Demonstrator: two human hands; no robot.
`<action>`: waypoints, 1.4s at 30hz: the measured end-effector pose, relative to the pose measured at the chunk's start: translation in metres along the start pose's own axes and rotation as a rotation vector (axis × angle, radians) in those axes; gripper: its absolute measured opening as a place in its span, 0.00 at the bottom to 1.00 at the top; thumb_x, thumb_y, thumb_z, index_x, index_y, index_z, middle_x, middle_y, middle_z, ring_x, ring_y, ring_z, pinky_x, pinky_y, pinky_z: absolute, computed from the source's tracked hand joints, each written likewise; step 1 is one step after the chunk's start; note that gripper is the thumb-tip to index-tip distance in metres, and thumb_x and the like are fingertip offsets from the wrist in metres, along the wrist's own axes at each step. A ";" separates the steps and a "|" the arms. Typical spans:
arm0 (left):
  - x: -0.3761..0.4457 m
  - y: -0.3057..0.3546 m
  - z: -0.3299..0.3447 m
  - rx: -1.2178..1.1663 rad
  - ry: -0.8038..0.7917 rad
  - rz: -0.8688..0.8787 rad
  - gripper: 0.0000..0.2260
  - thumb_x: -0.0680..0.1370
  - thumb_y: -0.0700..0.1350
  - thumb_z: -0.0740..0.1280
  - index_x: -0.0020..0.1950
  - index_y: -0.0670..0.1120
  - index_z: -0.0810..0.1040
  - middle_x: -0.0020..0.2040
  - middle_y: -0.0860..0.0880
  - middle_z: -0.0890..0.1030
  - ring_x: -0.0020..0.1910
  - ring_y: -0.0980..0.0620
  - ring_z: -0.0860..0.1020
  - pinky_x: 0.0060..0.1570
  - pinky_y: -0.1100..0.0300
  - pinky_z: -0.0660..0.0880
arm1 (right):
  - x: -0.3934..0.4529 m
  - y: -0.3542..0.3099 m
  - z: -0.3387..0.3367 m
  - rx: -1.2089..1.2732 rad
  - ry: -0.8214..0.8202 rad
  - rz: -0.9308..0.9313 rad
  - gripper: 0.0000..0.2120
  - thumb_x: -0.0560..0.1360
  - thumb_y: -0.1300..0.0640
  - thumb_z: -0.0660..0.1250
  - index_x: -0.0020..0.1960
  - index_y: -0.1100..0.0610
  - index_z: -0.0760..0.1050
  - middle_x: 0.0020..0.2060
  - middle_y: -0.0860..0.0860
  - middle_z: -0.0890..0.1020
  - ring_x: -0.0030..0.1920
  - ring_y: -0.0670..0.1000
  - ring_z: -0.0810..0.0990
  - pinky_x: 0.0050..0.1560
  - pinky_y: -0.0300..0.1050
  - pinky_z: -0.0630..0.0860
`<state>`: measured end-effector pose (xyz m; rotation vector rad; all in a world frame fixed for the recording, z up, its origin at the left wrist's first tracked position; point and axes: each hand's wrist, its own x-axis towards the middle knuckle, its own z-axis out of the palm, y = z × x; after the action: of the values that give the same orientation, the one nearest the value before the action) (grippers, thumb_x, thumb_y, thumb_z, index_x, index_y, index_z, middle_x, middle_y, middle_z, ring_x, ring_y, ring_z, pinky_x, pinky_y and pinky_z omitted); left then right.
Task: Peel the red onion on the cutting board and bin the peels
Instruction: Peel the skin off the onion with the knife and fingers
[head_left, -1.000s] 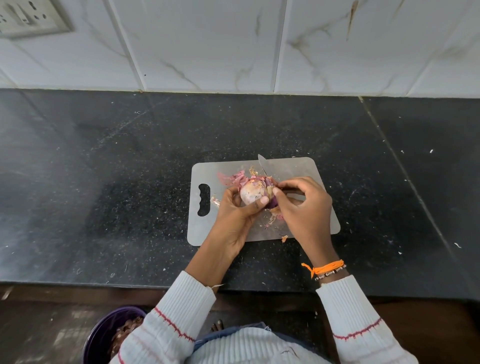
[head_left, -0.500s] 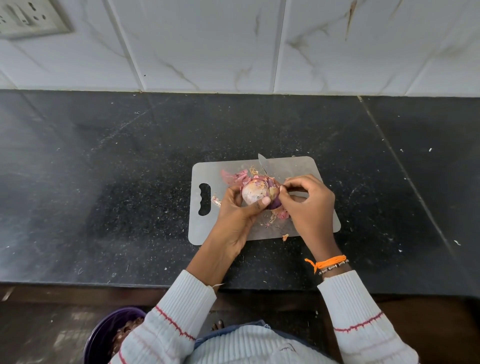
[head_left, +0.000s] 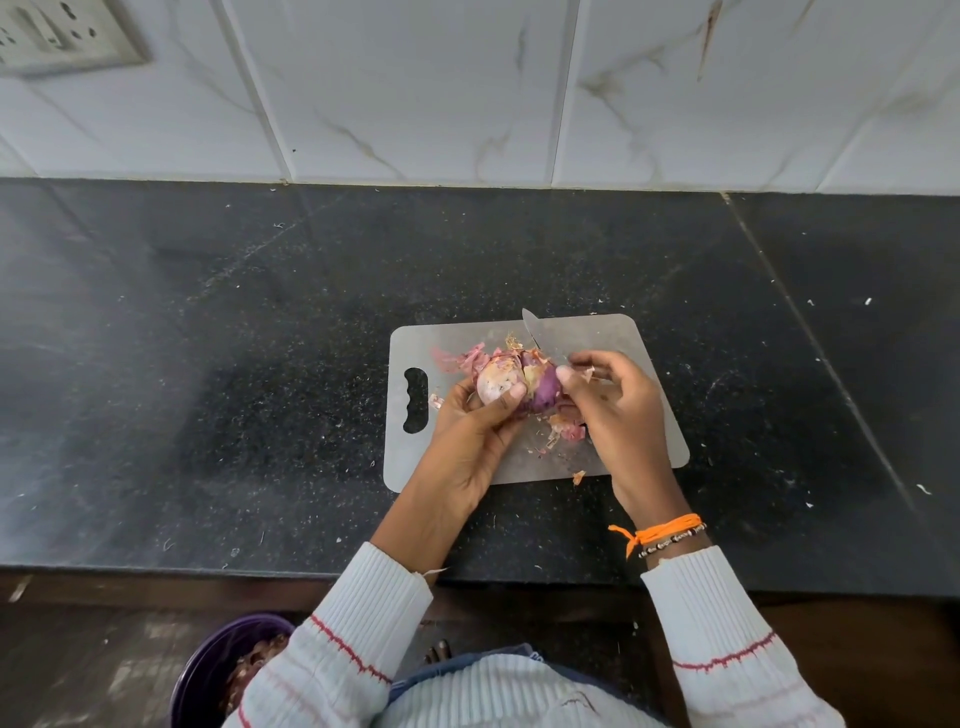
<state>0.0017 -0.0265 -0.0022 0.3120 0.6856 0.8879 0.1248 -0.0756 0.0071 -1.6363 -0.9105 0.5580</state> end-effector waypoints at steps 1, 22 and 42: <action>0.000 0.000 -0.001 -0.015 0.002 -0.011 0.19 0.74 0.30 0.63 0.63 0.39 0.66 0.56 0.37 0.76 0.48 0.46 0.80 0.37 0.59 0.81 | -0.001 0.000 0.000 0.030 -0.005 0.014 0.04 0.74 0.60 0.68 0.49 0.55 0.77 0.41 0.43 0.80 0.40 0.39 0.81 0.37 0.29 0.75; -0.006 -0.003 0.000 0.086 -0.103 -0.026 0.16 0.69 0.38 0.66 0.57 0.39 0.76 0.44 0.45 0.83 0.41 0.52 0.81 0.40 0.63 0.80 | -0.003 0.000 0.003 -0.121 0.082 -0.259 0.05 0.73 0.63 0.69 0.42 0.54 0.77 0.39 0.45 0.77 0.42 0.40 0.77 0.42 0.26 0.72; -0.005 -0.007 0.002 0.101 -0.108 0.014 0.20 0.69 0.39 0.66 0.60 0.37 0.73 0.46 0.44 0.83 0.43 0.52 0.81 0.42 0.62 0.80 | -0.003 0.006 0.002 -0.087 0.023 -0.092 0.06 0.73 0.50 0.68 0.44 0.52 0.74 0.43 0.49 0.79 0.43 0.45 0.78 0.42 0.40 0.77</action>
<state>0.0050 -0.0349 -0.0015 0.4523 0.6298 0.8445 0.1231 -0.0777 0.0001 -1.6660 -0.9997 0.4412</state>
